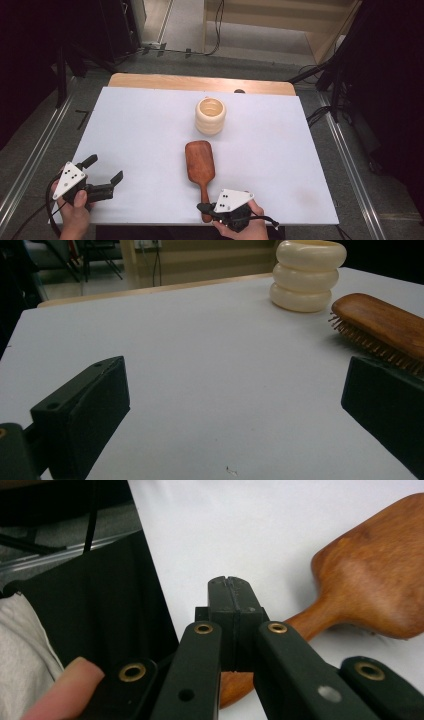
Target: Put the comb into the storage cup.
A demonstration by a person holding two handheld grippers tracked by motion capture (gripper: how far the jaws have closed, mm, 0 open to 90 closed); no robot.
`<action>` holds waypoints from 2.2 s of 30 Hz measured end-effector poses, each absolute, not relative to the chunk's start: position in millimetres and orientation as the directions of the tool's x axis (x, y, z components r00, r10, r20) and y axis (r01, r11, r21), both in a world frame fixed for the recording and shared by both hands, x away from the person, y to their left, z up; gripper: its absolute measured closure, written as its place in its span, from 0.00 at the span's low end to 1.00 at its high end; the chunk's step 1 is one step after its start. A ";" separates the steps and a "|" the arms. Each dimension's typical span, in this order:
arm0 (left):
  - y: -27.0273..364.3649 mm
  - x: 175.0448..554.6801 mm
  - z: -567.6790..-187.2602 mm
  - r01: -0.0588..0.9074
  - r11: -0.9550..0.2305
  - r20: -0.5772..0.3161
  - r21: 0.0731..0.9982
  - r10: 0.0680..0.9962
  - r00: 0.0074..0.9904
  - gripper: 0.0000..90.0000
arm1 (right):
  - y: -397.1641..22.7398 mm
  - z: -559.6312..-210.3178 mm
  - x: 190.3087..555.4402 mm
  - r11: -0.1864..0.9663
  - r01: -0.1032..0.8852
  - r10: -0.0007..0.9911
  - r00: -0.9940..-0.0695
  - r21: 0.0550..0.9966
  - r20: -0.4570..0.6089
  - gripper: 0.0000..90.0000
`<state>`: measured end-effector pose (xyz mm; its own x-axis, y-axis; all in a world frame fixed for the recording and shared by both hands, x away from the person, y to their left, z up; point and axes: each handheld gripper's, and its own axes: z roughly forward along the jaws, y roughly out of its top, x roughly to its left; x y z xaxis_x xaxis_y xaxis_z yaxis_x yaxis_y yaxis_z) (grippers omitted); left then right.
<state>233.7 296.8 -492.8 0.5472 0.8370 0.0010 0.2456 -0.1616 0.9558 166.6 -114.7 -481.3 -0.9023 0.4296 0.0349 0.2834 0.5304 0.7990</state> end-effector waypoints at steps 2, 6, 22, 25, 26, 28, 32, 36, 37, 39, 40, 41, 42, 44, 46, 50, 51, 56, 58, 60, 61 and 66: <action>296.8 233.7 -492.8 0.246 -0.162 0.001 0.956 0.837 0.547 0.00 | -113.4 -482.2 166.5 0.537 0.287 0.429 -0.902 0.794 0.036 0.98; 296.6 233.7 -492.8 0.246 -0.163 0.002 0.956 0.837 0.548 0.00 | -105.1 -488.8 166.8 0.570 0.283 0.414 -0.910 0.772 0.028 0.98; 296.5 233.6 -492.7 0.246 -0.170 0.008 0.954 0.837 0.547 0.00 | -94.0 -504.1 171.2 0.646 0.315 0.418 -0.908 0.695 0.023 0.98; 296.6 233.6 -492.7 0.247 -0.169 0.006 0.954 0.837 0.548 0.00 | -94.6 -505.3 172.2 0.649 0.323 0.421 -0.906 0.689 0.028 0.98; 296.6 233.6 -492.7 0.247 -0.169 0.006 0.954 0.836 0.549 0.00 | -95.4 -506.0 172.7 0.650 0.330 0.426 -0.904 0.684 0.031 0.98; 296.7 233.7 -492.8 0.246 -0.165 0.003 0.955 0.836 0.549 0.00 | -96.0 -506.2 173.1 0.650 0.334 0.431 -0.902 0.682 0.032 0.98; 296.8 233.7 -492.8 0.246 -0.164 0.002 0.955 0.836 0.549 0.00 | -100.5 -506.1 174.4 0.652 0.342 0.439 -0.898 0.676 0.030 0.98; 296.7 233.7 -492.8 0.246 -0.164 0.002 0.955 0.836 0.549 0.00 | -108.6 -506.3 176.7 0.645 0.358 0.457 -0.889 0.675 0.036 0.98; 296.8 233.7 -492.8 0.246 -0.164 0.002 0.955 0.836 0.549 0.00 | -113.4 -506.3 177.9 0.641 0.367 0.467 -0.883 0.674 0.037 0.98; 296.7 233.6 -492.8 0.246 -0.165 0.003 0.955 0.836 0.549 0.00 | -115.5 -506.2 178.3 0.639 0.372 0.473 -0.880 0.673 0.037 0.98; 296.7 233.6 -492.8 0.246 -0.165 0.003 0.955 0.836 0.549 0.00 | -117.7 -506.4 179.1 0.639 0.373 0.475 -0.879 0.673 0.037 0.98; 296.6 233.6 -492.8 0.246 -0.165 0.003 0.955 0.836 0.549 0.00 | -119.7 -506.2 179.4 0.637 0.379 0.481 -0.876 0.671 0.038 0.98; 296.6 233.7 -492.8 0.246 -0.164 0.003 0.955 0.836 0.549 0.00 | -121.6 -506.4 180.4 0.635 0.376 0.482 -0.876 0.674 0.035 0.98; 296.7 233.7 -492.8 0.246 -0.165 0.003 0.955 0.836 0.549 0.00 | -125.0 -506.4 181.2 0.632 0.388 0.492 -0.870 0.671 0.039 0.98; 296.8 233.7 -492.8 0.246 -0.164 0.002 0.955 0.836 0.549 0.00 | -128.3 -506.8 182.3 0.625 0.400 0.502 -0.863 0.670 0.047 0.98; 297.0 233.6 -492.8 0.246 -0.163 0.001 0.956 0.835 0.551 0.00 | -137.9 -508.3 186.9 0.613 0.419 0.523 -0.850 0.670 0.052 0.98; 297.0 233.6 -492.7 0.246 -0.163 0.000 0.955 0.834 0.552 0.00 | -137.9 -508.3 186.9 0.613 0.419 0.523 -0.850 0.670 0.052 0.98; 297.4 233.5 -492.6 0.246 -0.163 0.000 0.955 0.834 0.552 0.00 | -144.9 -508.6 190.2 0.595 0.437 0.544 -0.837 0.674 0.062 0.98; 297.5 233.6 -492.6 0.246 -0.162 -0.001 0.956 0.834 0.552 0.00 | -147.5 -508.6 192.1 0.593 0.440 0.549 -0.833 0.675 0.061 0.98; 297.6 233.5 -492.6 0.246 -0.162 -0.001 0.956 0.834 0.552 0.00 | -150.1 -509.1 193.7 0.588 0.447 0.557 -0.828 0.674 0.063 0.98; 297.6 233.5 -492.6 0.247 -0.161 -0.002 0.956 0.834 0.552 0.00 | -151.0 -509.8 194.2 0.586 0.449 0.561 -0.826 0.674 0.062 0.98; 297.8 233.6 -492.6 0.247 -0.159 -0.004 0.956 0.834 0.552 0.00 | -152.9 -509.2 195.3 0.594 0.443 0.570 -0.821 0.672 0.038 0.98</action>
<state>233.6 297.8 -492.6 0.5520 0.8339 -0.0041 0.2471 -0.1588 0.9559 195.3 -152.9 -509.2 -0.8210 0.5697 0.0378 0.4430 0.5939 0.6715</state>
